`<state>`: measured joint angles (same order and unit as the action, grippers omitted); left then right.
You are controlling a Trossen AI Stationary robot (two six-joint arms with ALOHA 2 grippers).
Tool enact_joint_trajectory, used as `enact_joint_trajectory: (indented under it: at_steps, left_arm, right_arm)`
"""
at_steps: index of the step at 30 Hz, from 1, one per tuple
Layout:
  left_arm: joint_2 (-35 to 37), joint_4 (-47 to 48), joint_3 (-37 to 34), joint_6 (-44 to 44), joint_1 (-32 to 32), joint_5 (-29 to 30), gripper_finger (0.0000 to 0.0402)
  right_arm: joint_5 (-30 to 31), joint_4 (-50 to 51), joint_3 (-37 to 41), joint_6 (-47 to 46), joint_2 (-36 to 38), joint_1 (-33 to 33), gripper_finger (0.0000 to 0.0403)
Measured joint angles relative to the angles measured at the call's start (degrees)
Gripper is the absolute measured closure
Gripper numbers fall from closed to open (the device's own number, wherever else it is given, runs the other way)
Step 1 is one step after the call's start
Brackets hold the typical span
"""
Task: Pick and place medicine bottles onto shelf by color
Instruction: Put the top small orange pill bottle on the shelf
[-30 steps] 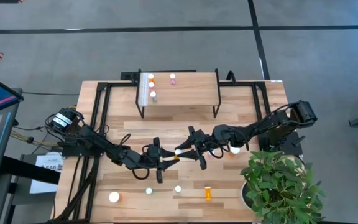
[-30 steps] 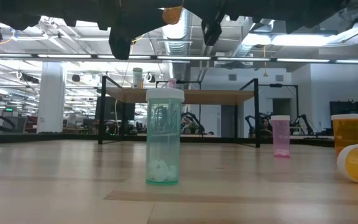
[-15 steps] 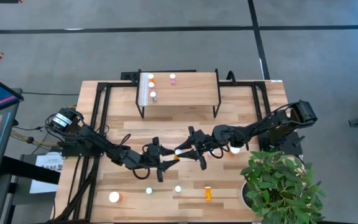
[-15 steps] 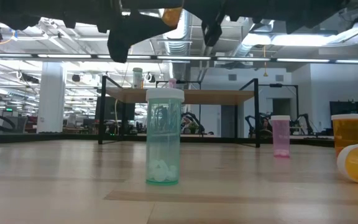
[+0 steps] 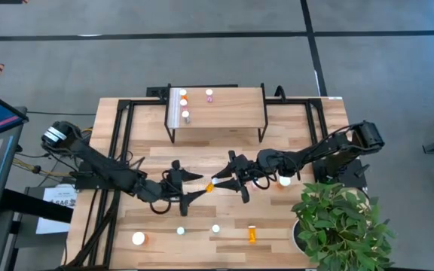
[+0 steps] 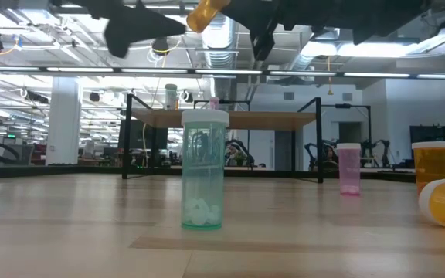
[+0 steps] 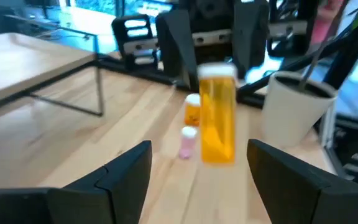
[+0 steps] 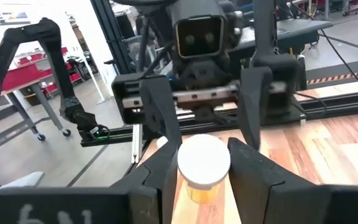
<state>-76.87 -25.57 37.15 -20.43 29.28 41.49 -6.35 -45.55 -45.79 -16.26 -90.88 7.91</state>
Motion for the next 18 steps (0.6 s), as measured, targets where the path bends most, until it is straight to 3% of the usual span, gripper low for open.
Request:
enact_joint_trajectory:
  at_steps: [4,9,18]
  left_arm:
    - [4.64,9.25,0.0,-0.48,1.91,3.07,0.015]
    - [6.25,13.33,-0.09,-0.62,3.58,3.1,0.015]
    - [6.19,6.67,-8.55,-2.34,1.98,5.7,0.015]
  right_arm:
    - [0.0,0.05,-0.01,1.58,0.72,-2.9,0.0263]
    - [0.0,2.28,-0.78,2.54,2.22,-8.64,0.026]
    - [0.19,19.42,-10.45,10.93,2.59,-19.16,0.0261]
